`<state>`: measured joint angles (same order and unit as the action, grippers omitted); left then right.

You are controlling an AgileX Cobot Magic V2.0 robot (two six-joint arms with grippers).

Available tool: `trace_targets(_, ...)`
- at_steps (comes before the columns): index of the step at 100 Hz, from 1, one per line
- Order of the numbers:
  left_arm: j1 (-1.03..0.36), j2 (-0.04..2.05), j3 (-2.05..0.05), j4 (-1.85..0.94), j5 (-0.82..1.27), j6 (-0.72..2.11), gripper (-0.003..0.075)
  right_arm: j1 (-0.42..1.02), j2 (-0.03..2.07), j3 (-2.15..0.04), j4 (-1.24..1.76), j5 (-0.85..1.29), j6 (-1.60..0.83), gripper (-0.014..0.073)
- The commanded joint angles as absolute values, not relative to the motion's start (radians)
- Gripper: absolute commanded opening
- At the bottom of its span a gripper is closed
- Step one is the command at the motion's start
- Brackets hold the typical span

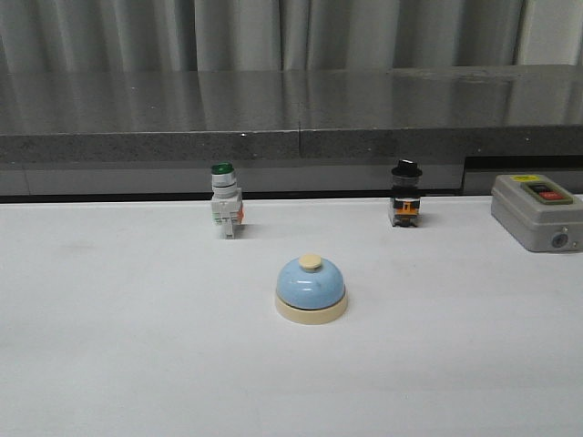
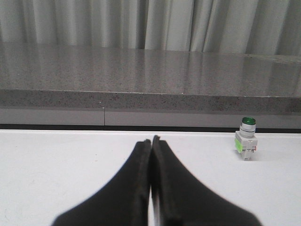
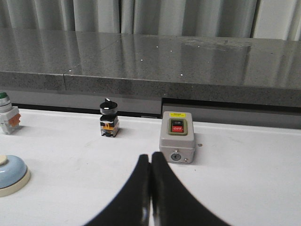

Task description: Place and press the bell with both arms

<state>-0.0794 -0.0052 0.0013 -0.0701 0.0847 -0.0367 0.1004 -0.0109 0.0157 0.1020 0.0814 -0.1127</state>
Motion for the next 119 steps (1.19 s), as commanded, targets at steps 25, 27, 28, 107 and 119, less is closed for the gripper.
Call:
trace_targets(25,-0.076,-0.034,0.042,-0.078,0.000,-0.044,-0.0020,0.095,-0.028,0.012,0.099,-0.041,-0.109,-0.0060)
trace_targets(27,-0.076,-0.034,0.042,-0.078,0.000,-0.044,-0.0020,0.095,-0.028,0.012,0.099,-0.041,-0.109,-0.0060)
trace_targets(28,-0.076,-0.034,0.042,-0.078,0.000,-0.044,-0.0020,0.095,-0.028,0.012,0.099,-0.041,-0.109,-0.0060)
trace_targets(107,-0.076,-0.034,0.042,-0.078,0.000,-0.044,-0.0020,0.095,-0.028,0.012,0.063,-0.023,-0.080,-0.0060)
trace_targets(119,-0.076,-0.034,0.042,-0.078,0.000,-0.044,-0.0020,0.095,-0.028,0.012,0.063,-0.023,-0.080,-0.0060)
